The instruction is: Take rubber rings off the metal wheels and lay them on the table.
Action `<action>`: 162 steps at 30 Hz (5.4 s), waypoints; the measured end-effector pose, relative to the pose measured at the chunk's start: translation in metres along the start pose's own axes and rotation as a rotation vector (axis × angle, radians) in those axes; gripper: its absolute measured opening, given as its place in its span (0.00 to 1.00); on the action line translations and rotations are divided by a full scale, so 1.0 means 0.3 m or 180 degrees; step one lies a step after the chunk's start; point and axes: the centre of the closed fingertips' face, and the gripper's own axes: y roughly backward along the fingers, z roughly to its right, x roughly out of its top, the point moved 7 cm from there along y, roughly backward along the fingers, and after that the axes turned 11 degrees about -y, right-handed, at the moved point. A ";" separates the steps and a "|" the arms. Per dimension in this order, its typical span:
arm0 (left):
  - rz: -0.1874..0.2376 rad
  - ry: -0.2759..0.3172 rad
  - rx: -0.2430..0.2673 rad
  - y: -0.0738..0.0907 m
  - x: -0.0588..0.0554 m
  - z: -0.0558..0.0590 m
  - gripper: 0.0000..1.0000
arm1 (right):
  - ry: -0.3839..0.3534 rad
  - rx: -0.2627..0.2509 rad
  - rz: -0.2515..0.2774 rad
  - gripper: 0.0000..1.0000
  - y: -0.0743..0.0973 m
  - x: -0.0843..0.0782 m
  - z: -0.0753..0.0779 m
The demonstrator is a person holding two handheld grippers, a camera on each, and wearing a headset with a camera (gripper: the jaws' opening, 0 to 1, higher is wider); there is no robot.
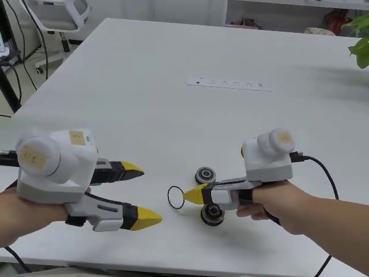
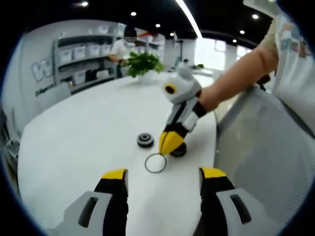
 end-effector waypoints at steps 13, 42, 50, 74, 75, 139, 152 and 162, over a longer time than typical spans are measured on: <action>-0.0039 -0.0008 -0.0005 -0.006 -0.002 -0.002 0.58 | 0.0210 -0.0175 -0.0068 0.18 0.020 -0.010 0.018; -0.0084 -0.0108 -0.0150 -0.099 0.063 -0.020 0.57 | 0.0410 -0.0135 0.0071 0.29 0.194 -0.024 -0.003; -0.0095 -0.0133 -0.0230 -0.139 0.084 -0.024 0.56 | 0.0434 -0.0182 0.0086 0.30 0.219 -0.040 0.013; -0.0196 -0.0226 -0.0558 -0.284 0.092 0.026 0.46 | 0.0818 -0.0286 -0.0201 0.30 0.215 -0.113 0.070; -0.0203 -0.0234 -0.0569 -0.288 0.090 0.029 0.46 | 0.0822 -0.0290 -0.0204 0.30 0.215 -0.114 0.072; -0.0322 -0.0451 -0.0486 -0.415 0.064 0.071 0.13 | 0.1279 -0.0359 -0.0310 0.25 0.148 -0.132 0.072; -0.0313 -0.0455 -0.0458 -0.414 0.062 0.073 0.13 | 0.1376 -0.0387 -0.0311 0.21 0.166 -0.138 0.076; -0.0320 -0.0456 -0.0443 -0.412 0.063 0.076 0.13 | 0.1396 -0.0416 -0.0336 0.14 0.180 -0.145 0.084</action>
